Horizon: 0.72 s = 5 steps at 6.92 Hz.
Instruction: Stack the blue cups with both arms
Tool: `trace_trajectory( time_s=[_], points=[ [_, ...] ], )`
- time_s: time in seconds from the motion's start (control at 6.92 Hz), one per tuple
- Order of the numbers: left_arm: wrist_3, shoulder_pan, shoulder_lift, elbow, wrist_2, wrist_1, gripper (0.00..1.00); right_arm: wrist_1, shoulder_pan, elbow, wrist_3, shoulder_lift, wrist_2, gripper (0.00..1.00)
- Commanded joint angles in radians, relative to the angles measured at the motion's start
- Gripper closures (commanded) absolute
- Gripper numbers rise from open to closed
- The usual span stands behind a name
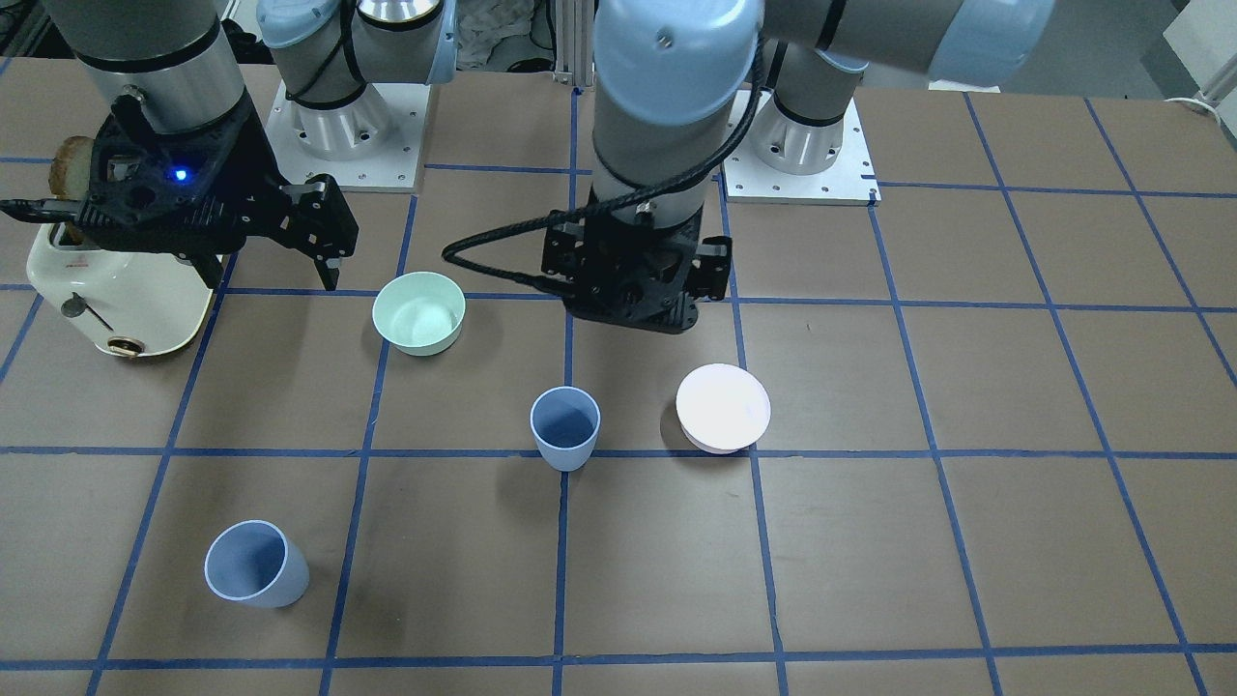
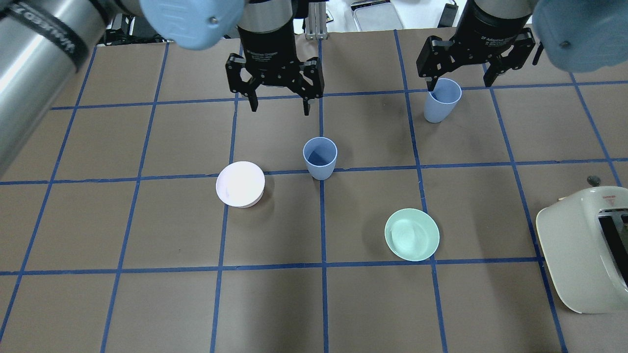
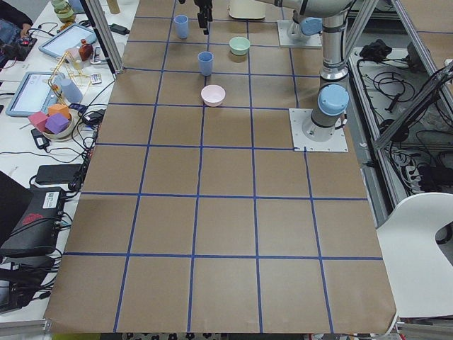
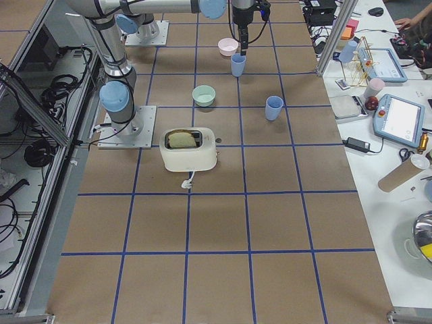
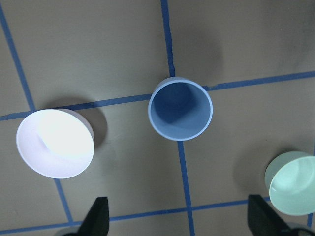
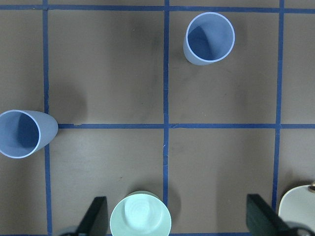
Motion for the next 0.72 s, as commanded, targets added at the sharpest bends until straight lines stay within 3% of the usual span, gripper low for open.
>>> trace_trajectory(
  time_s=[0.0, 0.29, 0.43, 0.58],
  points=[
    [0.056, 0.088, 0.155, -0.159, 0.017, 0.066, 0.00, -0.027, -0.032, -0.056, -0.007, 0.096, -0.003, 0.00],
    [0.089, 0.132, 0.202, -0.288, 0.018, 0.283, 0.00, -0.045, -0.144, -0.153, -0.111, 0.250, -0.003, 0.00],
    [0.089, 0.146, 0.222, -0.327, 0.017, 0.335, 0.00, -0.064, -0.178, -0.191, -0.168, 0.326, -0.001, 0.00],
    [0.090, 0.155, 0.236, -0.338, 0.017, 0.335, 0.00, -0.159, -0.187, -0.188, -0.194, 0.378, -0.001, 0.00]
  ],
)
